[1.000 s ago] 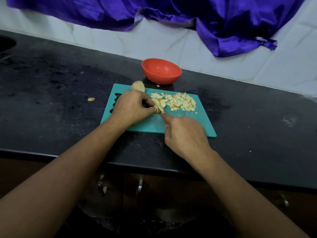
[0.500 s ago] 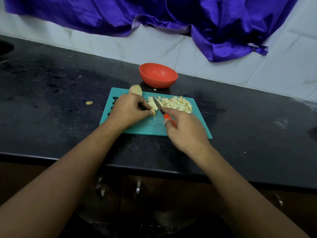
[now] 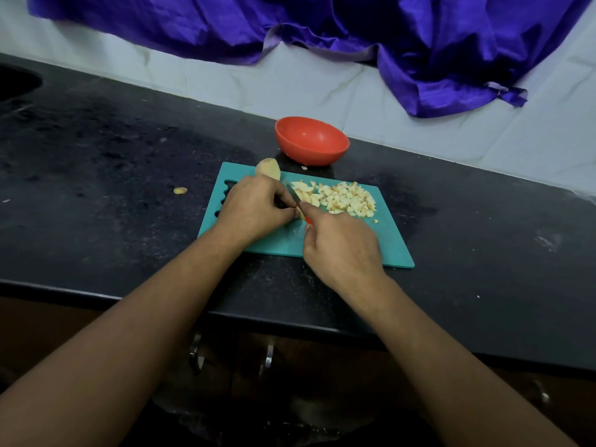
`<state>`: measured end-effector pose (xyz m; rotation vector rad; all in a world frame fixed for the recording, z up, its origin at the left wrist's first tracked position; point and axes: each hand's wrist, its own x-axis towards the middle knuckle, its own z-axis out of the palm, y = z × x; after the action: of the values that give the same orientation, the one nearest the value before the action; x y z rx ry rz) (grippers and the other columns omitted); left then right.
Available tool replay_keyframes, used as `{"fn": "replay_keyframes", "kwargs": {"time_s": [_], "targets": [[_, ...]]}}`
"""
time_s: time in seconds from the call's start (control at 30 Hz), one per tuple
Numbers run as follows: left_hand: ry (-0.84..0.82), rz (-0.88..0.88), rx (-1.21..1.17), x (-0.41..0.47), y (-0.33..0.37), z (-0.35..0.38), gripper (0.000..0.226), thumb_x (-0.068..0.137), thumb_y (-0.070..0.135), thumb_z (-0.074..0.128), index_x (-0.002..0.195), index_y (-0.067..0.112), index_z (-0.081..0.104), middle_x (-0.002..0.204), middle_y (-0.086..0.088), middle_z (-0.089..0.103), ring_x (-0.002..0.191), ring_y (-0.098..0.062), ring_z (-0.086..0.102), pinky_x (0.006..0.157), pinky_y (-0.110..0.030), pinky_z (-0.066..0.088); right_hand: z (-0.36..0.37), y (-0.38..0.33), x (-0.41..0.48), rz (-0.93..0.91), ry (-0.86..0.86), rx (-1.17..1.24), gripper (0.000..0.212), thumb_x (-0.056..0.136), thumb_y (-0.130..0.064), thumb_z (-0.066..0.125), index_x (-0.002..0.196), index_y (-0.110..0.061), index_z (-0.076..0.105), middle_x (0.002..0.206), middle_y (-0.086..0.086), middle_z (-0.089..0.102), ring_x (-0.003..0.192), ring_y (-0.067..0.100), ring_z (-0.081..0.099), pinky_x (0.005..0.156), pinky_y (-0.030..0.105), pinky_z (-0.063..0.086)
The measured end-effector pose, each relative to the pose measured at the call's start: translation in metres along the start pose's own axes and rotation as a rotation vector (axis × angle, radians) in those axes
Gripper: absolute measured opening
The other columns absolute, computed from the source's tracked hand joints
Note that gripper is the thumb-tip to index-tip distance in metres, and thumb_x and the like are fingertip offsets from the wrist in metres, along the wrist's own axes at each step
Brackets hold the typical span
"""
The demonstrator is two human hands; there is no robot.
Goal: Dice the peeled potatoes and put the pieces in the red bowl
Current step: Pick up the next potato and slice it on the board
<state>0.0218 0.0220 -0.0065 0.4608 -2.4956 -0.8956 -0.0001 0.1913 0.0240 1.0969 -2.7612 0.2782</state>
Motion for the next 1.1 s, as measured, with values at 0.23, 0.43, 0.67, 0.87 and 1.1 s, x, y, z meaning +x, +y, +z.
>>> {"fn": "replay_keyframes", "kwargs": {"time_s": [0.23,0.43,0.67,0.87,1.1], "targets": [[-0.004,-0.001,0.022,0.002,-0.001,0.000,0.010,0.080,0.037,0.084,0.088,0.031,0.080,0.083,0.017,0.074,0.084,-0.003,0.066,0.084,-0.038,0.058,-0.002,0.006,0.001,0.000,0.023,-0.002,0.049,0.104,-0.031,0.041,0.152,-0.037,0.041,0.088,-0.001,0.062,0.076,0.019,0.046,0.064,0.034,0.037],[-0.007,0.002,0.028,0.002,-0.002,0.001,0.012,0.080,0.039,0.084,0.090,0.033,0.081,0.085,0.018,0.074,0.085,-0.003,0.067,0.085,-0.038,0.058,-0.002,0.007,0.002,-0.016,0.020,-0.007,0.049,0.105,-0.030,0.042,0.153,-0.036,0.041,0.080,-0.004,0.050,0.075,0.019,0.047,0.064,0.034,0.037],[-0.011,-0.004,0.036,0.001,0.001,0.001,0.012,0.081,0.038,0.084,0.090,0.033,0.080,0.086,0.017,0.074,0.086,-0.004,0.067,0.086,-0.038,0.058,-0.005,0.006,0.005,-0.017,-0.005,-0.022,0.049,0.104,-0.028,0.043,0.152,-0.035,0.041,0.083,-0.003,0.048,0.077,0.020,0.044,0.065,0.035,0.036],[-0.012,-0.009,0.046,-0.001,0.004,0.000,0.010,0.083,0.033,0.083,0.092,0.032,0.080,0.088,0.018,0.075,0.087,-0.003,0.067,0.087,-0.038,0.058,0.000,0.006,0.008,-0.031,0.008,-0.035,0.050,0.103,-0.027,0.043,0.153,-0.033,0.041,0.088,0.001,0.061,0.082,0.024,0.057,0.064,0.035,0.038],[-0.008,-0.022,0.049,-0.001,0.004,-0.001,0.011,0.081,0.038,0.084,0.091,0.034,0.079,0.086,0.020,0.073,0.086,-0.002,0.066,0.087,-0.036,0.057,0.004,0.010,0.006,-0.042,0.021,-0.024,0.051,0.105,-0.028,0.043,0.155,-0.034,0.037,0.079,-0.003,0.050,0.074,0.020,0.048,0.063,0.035,0.038]]}}
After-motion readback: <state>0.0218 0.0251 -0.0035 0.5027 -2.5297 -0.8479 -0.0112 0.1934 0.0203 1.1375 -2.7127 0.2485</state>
